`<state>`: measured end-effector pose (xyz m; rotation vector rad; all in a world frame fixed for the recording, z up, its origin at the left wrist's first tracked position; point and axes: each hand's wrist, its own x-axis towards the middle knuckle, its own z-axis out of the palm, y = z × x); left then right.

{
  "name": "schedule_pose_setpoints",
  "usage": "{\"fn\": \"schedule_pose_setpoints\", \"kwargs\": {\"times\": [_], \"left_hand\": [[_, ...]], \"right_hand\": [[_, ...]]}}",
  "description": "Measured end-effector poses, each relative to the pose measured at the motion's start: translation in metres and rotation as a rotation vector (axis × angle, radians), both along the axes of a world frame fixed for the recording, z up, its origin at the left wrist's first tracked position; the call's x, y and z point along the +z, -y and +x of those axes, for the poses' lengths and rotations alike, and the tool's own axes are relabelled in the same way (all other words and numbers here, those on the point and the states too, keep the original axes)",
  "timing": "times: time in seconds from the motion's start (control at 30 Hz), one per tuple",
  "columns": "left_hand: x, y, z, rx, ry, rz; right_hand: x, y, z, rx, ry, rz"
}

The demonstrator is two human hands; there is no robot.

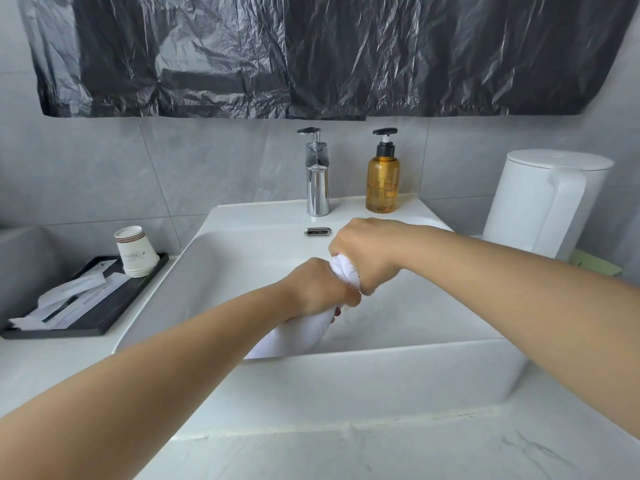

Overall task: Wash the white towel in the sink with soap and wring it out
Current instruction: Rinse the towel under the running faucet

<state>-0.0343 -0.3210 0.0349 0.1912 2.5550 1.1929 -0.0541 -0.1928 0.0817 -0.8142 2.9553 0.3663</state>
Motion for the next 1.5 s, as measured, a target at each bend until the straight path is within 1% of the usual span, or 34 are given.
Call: {"fn": "schedule_pose_setpoints", "kwargs": {"times": [0.1,0.17,0.23,0.27,0.33,0.4,0.43,0.47,0.5,0.57,0.6,0.63,0.67,0.73,0.8,0.87,0.93,1.0,1.1,1.17,1.3,1.4,1.5], "left_hand": [[0.016,0.013,0.004,-0.043,0.017,0.177],[0.025,0.025,0.008,-0.101,0.087,0.270],[0.028,0.032,0.009,-0.088,0.118,0.347],[0.028,0.033,0.008,-0.034,0.082,0.381],[0.027,0.033,0.004,0.147,-0.047,0.462],[0.028,0.033,-0.005,0.354,-0.153,0.603],[0.029,0.033,-0.011,0.451,-0.182,0.700],[0.030,0.034,-0.018,0.545,-0.194,0.792],[0.031,0.035,-0.027,0.634,-0.190,0.862],[0.034,0.036,-0.044,0.756,-0.124,0.947],[0.035,0.035,-0.049,0.774,-0.063,0.994],[0.036,0.032,-0.051,0.753,0.001,1.029],[0.036,0.029,-0.051,0.712,0.051,1.045],[0.034,0.020,-0.047,0.634,0.093,1.065],[0.031,0.010,-0.045,0.607,0.096,1.108],[0.034,0.003,-0.044,0.636,0.057,1.152],[0.039,-0.002,-0.042,0.632,-0.020,1.157],[0.043,-0.004,-0.042,0.592,-0.089,1.147],[0.049,-0.006,-0.037,0.485,-0.148,1.121],[0.050,-0.004,-0.036,0.386,-0.163,1.107],[0.047,0.005,-0.040,0.165,-0.184,1.022],[0.040,0.010,-0.043,0.050,-0.182,0.927],[0.029,0.014,-0.047,-0.060,-0.141,0.889]], "right_hand": [[0.020,-0.002,0.001,0.006,-0.072,-0.084],[0.032,-0.001,0.000,-0.016,-0.092,-0.118],[0.035,0.000,-0.006,-0.043,-0.102,-0.221],[0.032,0.002,-0.009,-0.048,-0.126,-0.310],[0.023,0.005,-0.010,-0.077,-0.207,-0.607],[0.008,0.009,0.000,-0.144,-0.269,-0.937],[-0.002,0.011,0.010,-0.147,-0.279,-1.024],[-0.012,0.014,0.021,-0.125,-0.256,-1.051],[-0.023,0.018,0.036,-0.089,-0.191,-1.046],[-0.039,0.030,0.060,-0.057,-0.003,-0.964],[-0.046,0.037,0.062,-0.073,0.049,-0.913],[-0.051,0.045,0.061,-0.106,0.046,-0.883],[-0.055,0.052,0.057,-0.149,-0.002,-0.886],[-0.059,0.056,0.041,-0.226,-0.158,-0.995],[-0.057,0.052,0.022,-0.298,-0.275,-1.097],[-0.052,0.045,0.007,-0.362,-0.315,-1.081],[-0.045,0.038,-0.004,-0.357,-0.325,-1.046],[-0.035,0.033,-0.009,-0.339,-0.230,-1.065],[-0.021,0.025,-0.014,-0.328,0.043,-1.149],[-0.015,0.021,-0.016,-0.317,0.165,-1.163],[-0.012,0.016,-0.017,-0.251,0.333,-1.153],[-0.022,0.015,-0.022,-0.234,0.464,-1.150],[-0.034,0.013,-0.026,-0.217,0.612,-1.168]]}}
